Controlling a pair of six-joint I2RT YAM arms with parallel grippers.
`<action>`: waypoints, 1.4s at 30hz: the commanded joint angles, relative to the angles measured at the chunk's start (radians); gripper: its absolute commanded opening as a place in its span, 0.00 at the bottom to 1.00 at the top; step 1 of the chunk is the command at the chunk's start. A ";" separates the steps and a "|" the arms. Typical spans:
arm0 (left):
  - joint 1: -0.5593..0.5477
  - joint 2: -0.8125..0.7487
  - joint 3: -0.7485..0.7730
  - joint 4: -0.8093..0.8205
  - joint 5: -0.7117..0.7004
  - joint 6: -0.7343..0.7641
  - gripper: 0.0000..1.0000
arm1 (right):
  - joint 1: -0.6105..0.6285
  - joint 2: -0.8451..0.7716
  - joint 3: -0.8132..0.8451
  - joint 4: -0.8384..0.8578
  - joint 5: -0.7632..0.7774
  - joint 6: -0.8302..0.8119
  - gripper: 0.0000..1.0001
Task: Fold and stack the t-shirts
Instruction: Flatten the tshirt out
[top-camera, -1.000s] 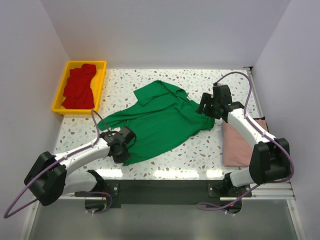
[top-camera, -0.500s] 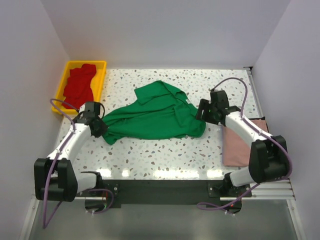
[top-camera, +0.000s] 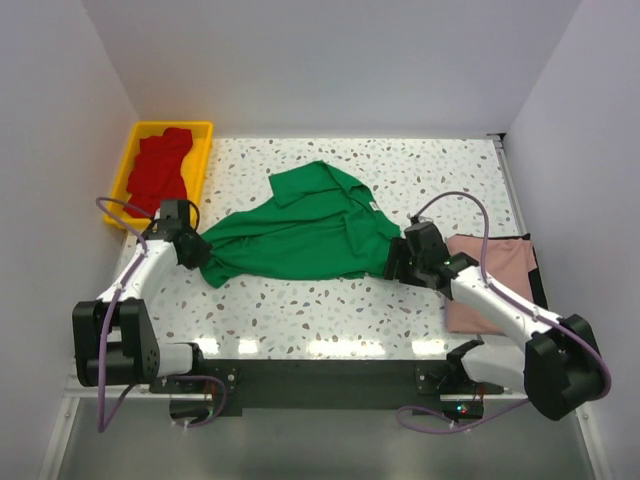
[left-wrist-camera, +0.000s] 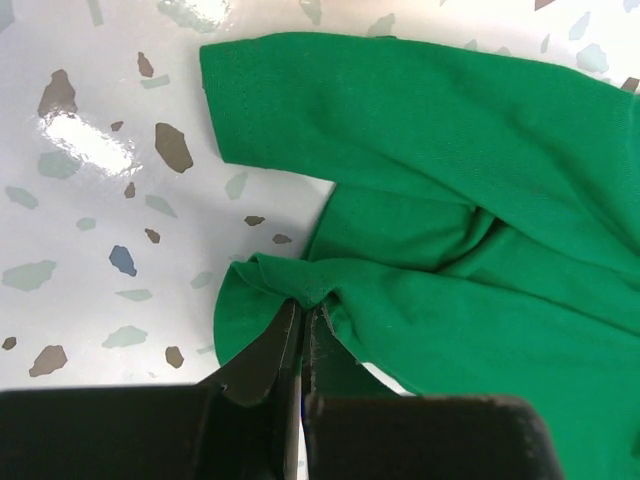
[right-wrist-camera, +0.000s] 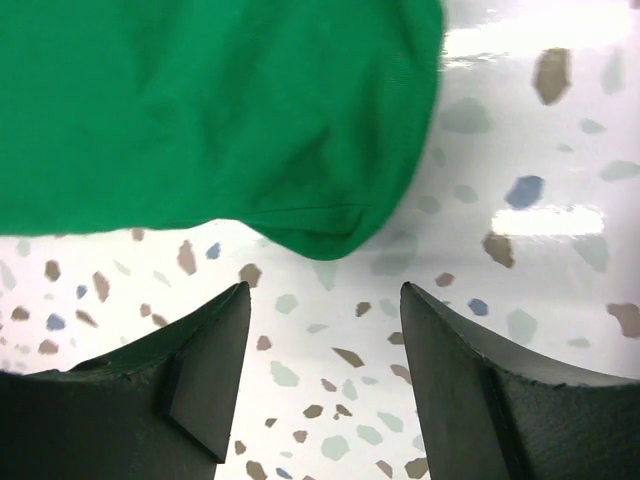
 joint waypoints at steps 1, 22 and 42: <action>0.005 -0.003 0.035 0.050 0.034 0.034 0.00 | -0.002 -0.047 -0.031 0.010 0.134 0.079 0.64; 0.005 -0.099 0.017 0.062 0.114 0.092 0.00 | -0.042 0.197 0.145 0.121 0.213 0.062 0.00; 0.006 -0.445 0.629 -0.094 0.022 0.103 0.00 | -0.137 -0.245 1.047 -0.500 0.225 -0.076 0.00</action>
